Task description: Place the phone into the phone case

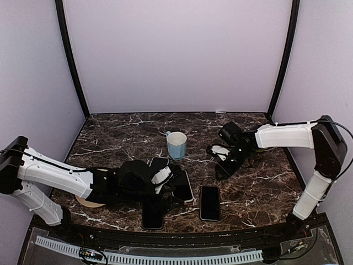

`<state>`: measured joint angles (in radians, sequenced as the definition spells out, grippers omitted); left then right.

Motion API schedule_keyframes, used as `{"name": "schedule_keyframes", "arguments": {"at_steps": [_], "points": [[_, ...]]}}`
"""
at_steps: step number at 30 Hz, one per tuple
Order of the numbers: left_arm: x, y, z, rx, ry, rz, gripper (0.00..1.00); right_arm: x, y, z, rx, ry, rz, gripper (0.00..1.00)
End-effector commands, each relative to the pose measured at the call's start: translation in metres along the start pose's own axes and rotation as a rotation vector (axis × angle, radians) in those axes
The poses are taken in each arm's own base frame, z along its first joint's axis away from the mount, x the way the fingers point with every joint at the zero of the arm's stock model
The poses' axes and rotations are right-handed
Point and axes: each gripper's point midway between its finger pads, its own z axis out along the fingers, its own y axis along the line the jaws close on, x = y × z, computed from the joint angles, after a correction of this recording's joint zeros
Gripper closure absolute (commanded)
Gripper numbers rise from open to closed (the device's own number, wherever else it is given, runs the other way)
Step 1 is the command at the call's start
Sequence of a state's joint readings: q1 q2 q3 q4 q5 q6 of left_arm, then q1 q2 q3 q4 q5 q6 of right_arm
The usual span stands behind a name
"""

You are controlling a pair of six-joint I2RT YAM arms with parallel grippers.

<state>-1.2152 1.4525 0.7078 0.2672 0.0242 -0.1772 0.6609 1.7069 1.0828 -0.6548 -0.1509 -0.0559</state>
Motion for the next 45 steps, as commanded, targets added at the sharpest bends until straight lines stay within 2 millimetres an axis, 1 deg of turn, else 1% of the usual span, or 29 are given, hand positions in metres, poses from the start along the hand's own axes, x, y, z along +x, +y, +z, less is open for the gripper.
{"name": "schedule_keyframes", "arguments": {"at_steps": [1,4,5,8,9,11,12,14,17,18,19,22,25,27,30,32,33,34,36,38,39,40,41,42,43,44,45], "points": [[-0.006,0.008,-0.016,-0.05,-0.036,-0.021,0.31,-0.037,0.004,-0.058,0.231,-0.229,0.019,0.54],[-0.002,0.013,-0.021,-0.074,-0.036,-0.024,0.31,-0.021,0.047,-0.065,0.249,-0.273,0.022,0.56],[0.0,0.016,-0.024,-0.088,-0.035,-0.027,0.31,-0.012,0.072,-0.063,0.227,-0.279,0.003,0.56],[0.003,0.022,-0.028,-0.119,-0.036,-0.029,0.31,0.012,0.119,-0.051,0.168,-0.277,0.03,0.56],[0.004,0.022,-0.03,-0.123,-0.035,-0.029,0.3,0.019,0.132,-0.045,0.154,-0.27,0.035,0.56],[0.005,0.024,-0.031,-0.132,-0.037,-0.028,0.31,0.03,0.154,-0.033,0.121,-0.248,0.039,0.55],[0.006,0.025,-0.031,-0.135,-0.035,-0.027,0.31,0.036,0.159,-0.022,0.126,-0.219,0.042,0.55],[0.006,0.025,-0.031,-0.138,-0.034,-0.026,0.31,0.046,0.163,-0.007,0.147,-0.177,0.045,0.55],[0.008,0.026,-0.029,-0.145,-0.025,-0.029,0.3,0.062,0.156,0.01,0.212,-0.114,0.049,0.58],[0.009,0.027,-0.029,-0.146,-0.023,-0.032,0.3,0.067,0.154,0.016,0.222,-0.096,0.053,0.61],[0.01,0.027,-0.029,-0.148,-0.021,-0.033,0.3,0.072,0.155,0.021,0.216,-0.079,0.049,0.66],[0.013,0.031,-0.03,-0.166,-0.012,-0.034,0.31,0.092,0.156,0.038,0.208,-0.019,0.046,0.75],[0.014,0.035,-0.032,-0.191,-0.008,-0.026,0.31,0.114,0.145,0.058,0.245,0.057,0.049,0.8],[0.013,0.036,-0.033,-0.199,-0.009,-0.018,0.3,0.126,0.139,0.065,0.283,0.106,0.029,0.83],[0.014,0.038,-0.036,-0.21,0.0,-0.007,0.3,0.15,0.134,0.077,0.297,0.192,0.026,0.87],[0.015,0.039,-0.038,-0.215,0.003,-0.006,0.3,0.167,0.132,0.079,0.29,0.229,0.033,0.88],[0.015,0.039,-0.039,-0.219,0.003,-0.007,0.3,0.169,0.133,0.078,0.289,0.232,0.032,0.88],[0.016,0.04,-0.04,-0.221,0.006,-0.01,0.3,0.166,0.134,0.075,0.292,0.228,0.027,0.87],[0.016,0.041,-0.042,-0.229,0.002,-0.015,0.3,0.142,0.14,0.059,0.303,0.17,-0.008,0.85],[0.012,0.044,-0.046,-0.246,-0.003,-0.021,0.3,0.1,0.155,0.038,0.275,0.065,-0.045,0.81],[0.006,0.046,-0.048,-0.26,-0.018,-0.027,0.31,0.078,0.162,0.027,0.251,0.011,-0.06,0.79],[0.005,0.049,-0.05,-0.276,-0.015,-0.027,0.31,0.054,0.171,0.013,0.224,-0.053,-0.073,0.78],[-0.002,0.05,-0.052,-0.286,-0.026,-0.031,0.3,0.032,0.177,0.0,0.198,-0.108,-0.084,0.76],[-0.002,0.055,-0.054,-0.312,-0.021,-0.032,0.3,0.009,0.184,-0.016,0.17,-0.169,-0.097,0.74],[-0.006,0.062,-0.057,-0.338,-0.021,-0.044,0.3,-0.015,0.185,-0.034,0.143,-0.233,-0.092,0.73],[-0.008,0.07,-0.06,-0.378,-0.024,-0.055,0.3,-0.034,0.185,-0.05,0.117,-0.289,-0.094,0.71],[-0.01,0.082,-0.065,-0.417,-0.017,-0.08,0.3,-0.052,0.181,-0.066,0.1,-0.345,-0.086,0.67]]}}
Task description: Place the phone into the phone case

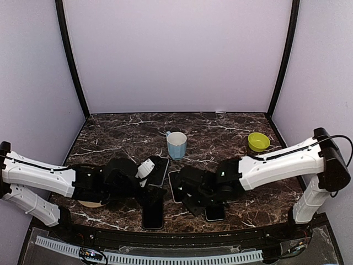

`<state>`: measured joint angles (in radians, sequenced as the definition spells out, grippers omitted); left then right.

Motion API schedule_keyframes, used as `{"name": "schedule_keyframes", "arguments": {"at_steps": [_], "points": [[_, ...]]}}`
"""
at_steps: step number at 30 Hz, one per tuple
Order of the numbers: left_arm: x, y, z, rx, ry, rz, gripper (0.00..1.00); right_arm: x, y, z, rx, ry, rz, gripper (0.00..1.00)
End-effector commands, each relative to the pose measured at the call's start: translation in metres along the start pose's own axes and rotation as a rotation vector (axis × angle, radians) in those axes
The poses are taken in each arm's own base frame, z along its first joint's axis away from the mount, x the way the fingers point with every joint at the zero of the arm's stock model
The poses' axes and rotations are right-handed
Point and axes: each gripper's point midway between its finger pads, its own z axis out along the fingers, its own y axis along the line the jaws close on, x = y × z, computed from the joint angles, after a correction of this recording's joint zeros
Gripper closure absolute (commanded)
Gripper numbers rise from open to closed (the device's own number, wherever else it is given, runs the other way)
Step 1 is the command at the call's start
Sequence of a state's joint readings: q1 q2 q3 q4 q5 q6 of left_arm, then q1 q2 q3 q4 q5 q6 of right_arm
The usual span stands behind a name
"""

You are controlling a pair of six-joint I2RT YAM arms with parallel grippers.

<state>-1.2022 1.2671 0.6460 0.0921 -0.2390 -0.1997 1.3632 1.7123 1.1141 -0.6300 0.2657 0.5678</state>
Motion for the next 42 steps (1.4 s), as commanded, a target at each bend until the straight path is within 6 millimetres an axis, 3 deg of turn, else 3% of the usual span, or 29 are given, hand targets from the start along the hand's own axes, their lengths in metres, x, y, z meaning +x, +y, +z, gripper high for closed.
{"name": "schedule_keyframes", "arguments": {"at_steps": [1,3,5,7,8,10,11,12,14,15,16,17,20,23,24,25,26,27,30,31,32,33,34,38,42], "points": [[-0.023,0.047,-0.012,-0.184,-0.016,-0.075,0.29,-0.101,-0.029,-0.075,-0.072,-0.287,0.009,0.62],[-0.024,0.081,-0.019,-0.297,-0.01,-0.12,0.26,-0.122,-0.069,-0.092,-0.028,-0.388,0.049,0.46],[-0.023,0.119,-0.031,-0.409,-0.024,-0.171,0.2,-0.137,-0.122,-0.106,0.016,-0.52,0.131,0.35],[-0.021,0.169,-0.049,-0.526,-0.06,-0.255,0.14,-0.136,-0.181,-0.117,0.056,-0.631,0.252,0.27],[-0.024,0.182,-0.055,-0.558,-0.091,-0.279,0.12,-0.131,-0.211,-0.123,0.089,-0.684,0.315,0.22],[-0.024,0.224,-0.08,-0.689,-0.165,-0.34,0.09,-0.113,-0.273,-0.136,0.185,-0.772,0.444,0.2],[-0.013,0.246,-0.094,-0.767,-0.178,-0.362,0.05,-0.101,-0.299,-0.141,0.24,-0.803,0.497,0.19],[-0.017,0.259,-0.105,-0.82,-0.236,-0.376,0.03,-0.087,-0.326,-0.147,0.302,-0.835,0.551,0.19],[0.003,0.284,-0.121,-0.911,-0.286,-0.392,0.02,-0.05,-0.378,-0.159,0.45,-0.899,0.675,0.15],[0.0,0.299,-0.136,-0.964,-0.363,-0.4,0.01,-0.032,-0.397,-0.163,0.518,-0.937,0.721,0.14],[0.018,0.302,-0.135,-0.987,-0.352,-0.396,0.01,-0.016,-0.41,-0.165,0.582,-0.978,0.754,0.14],[0.016,0.312,-0.143,-1.026,-0.413,-0.389,0.01,0.0,-0.421,-0.168,0.649,-1.014,0.778,0.1],[0.034,0.326,-0.14,-1.075,-0.377,-0.401,0.01,0.034,-0.436,-0.156,0.768,-1.039,0.779,0.06],[0.019,0.335,-0.145,-1.11,-0.416,-0.302,0.01,0.053,-0.449,-0.136,0.806,-1.007,0.828,0.06],[0.027,0.336,-0.137,-1.111,-0.384,-0.27,0.01,0.06,-0.451,-0.133,0.827,-1.014,0.842,0.06],[0.022,0.341,-0.143,-1.133,-0.415,-0.234,0.01,0.065,-0.452,-0.134,0.854,-1.045,0.84,0.05],[0.037,0.342,-0.13,-1.113,-0.366,-0.225,0.01,0.074,-0.453,-0.129,0.882,-1.032,0.83,0.05],[0.044,0.348,-0.129,-1.116,-0.364,-0.237,0.01,0.081,-0.454,-0.125,0.897,-1.029,0.835,0.05],[0.05,0.35,-0.111,-1.048,-0.333,-0.19,0.01,0.089,-0.458,-0.133,0.915,-1.074,0.819,0.05],[0.042,0.352,-0.115,-1.056,-0.373,-0.167,0.01,0.091,-0.458,-0.145,0.932,-1.143,0.811,0.04],[0.051,0.354,-0.115,-1.079,-0.35,-0.138,0.01,0.096,-0.458,-0.139,0.909,-1.143,0.818,0.04],[0.042,0.353,-0.124,-1.085,-0.426,-0.121,0.01,0.1,-0.458,-0.137,0.896,-1.156,0.825,0.03],[0.047,0.357,-0.126,-1.097,-0.445,-0.141,0.01,0.104,-0.455,-0.135,0.895,-1.176,0.817,0.03],[0.059,0.357,-0.132,-1.107,-0.464,-0.18,0.01,0.089,-0.437,-0.135,0.815,-1.254,0.669,0.02],[0.068,0.365,-0.119,-1.045,-0.448,-0.186,0.01,0.07,-0.448,-0.112,0.723,-1.158,0.641,0.02]]}}
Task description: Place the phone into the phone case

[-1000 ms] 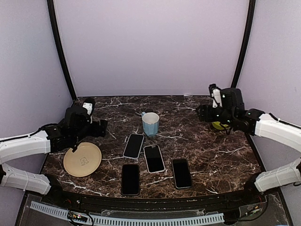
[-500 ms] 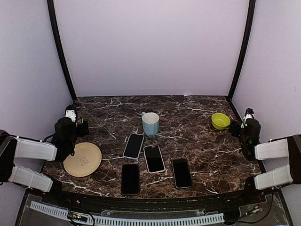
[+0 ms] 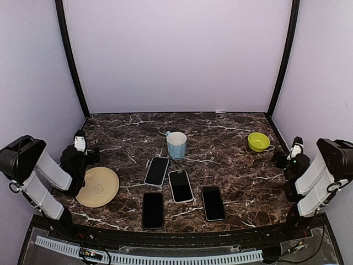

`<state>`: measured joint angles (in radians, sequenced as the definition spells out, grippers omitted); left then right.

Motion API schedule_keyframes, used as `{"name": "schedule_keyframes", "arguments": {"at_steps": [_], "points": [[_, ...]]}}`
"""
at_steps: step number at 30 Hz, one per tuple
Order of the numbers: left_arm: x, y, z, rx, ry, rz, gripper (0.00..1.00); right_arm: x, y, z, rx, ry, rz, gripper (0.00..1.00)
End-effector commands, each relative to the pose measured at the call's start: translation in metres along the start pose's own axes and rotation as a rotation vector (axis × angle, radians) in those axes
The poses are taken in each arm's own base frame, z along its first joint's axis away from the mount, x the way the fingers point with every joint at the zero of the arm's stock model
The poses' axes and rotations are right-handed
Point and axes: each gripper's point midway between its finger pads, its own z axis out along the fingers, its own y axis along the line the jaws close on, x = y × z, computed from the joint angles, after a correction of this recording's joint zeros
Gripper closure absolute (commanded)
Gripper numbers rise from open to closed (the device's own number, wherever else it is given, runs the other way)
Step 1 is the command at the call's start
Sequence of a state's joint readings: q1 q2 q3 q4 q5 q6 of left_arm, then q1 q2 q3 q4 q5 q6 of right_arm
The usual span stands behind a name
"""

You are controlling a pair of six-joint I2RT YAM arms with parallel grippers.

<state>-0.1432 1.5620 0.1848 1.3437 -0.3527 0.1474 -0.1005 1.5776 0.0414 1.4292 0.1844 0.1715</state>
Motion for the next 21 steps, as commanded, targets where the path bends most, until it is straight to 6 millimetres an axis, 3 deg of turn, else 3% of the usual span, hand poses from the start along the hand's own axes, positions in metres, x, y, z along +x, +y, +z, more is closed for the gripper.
{"name": "schedule_keyframes", "arguments": {"at_steps": [1,7,21], "points": [[-0.023,-0.002,0.007,0.05,-0.093,-0.051,0.01,-0.05,0.036,0.018,-0.181,-0.144,-0.032,0.02],[-0.014,0.0,0.012,0.049,-0.047,-0.063,0.01,-0.045,0.044,0.032,-0.206,-0.087,-0.05,0.02],[-0.014,0.006,0.016,0.031,-0.041,-0.083,0.01,-0.041,0.054,0.036,-0.224,-0.062,-0.094,0.01]]}}
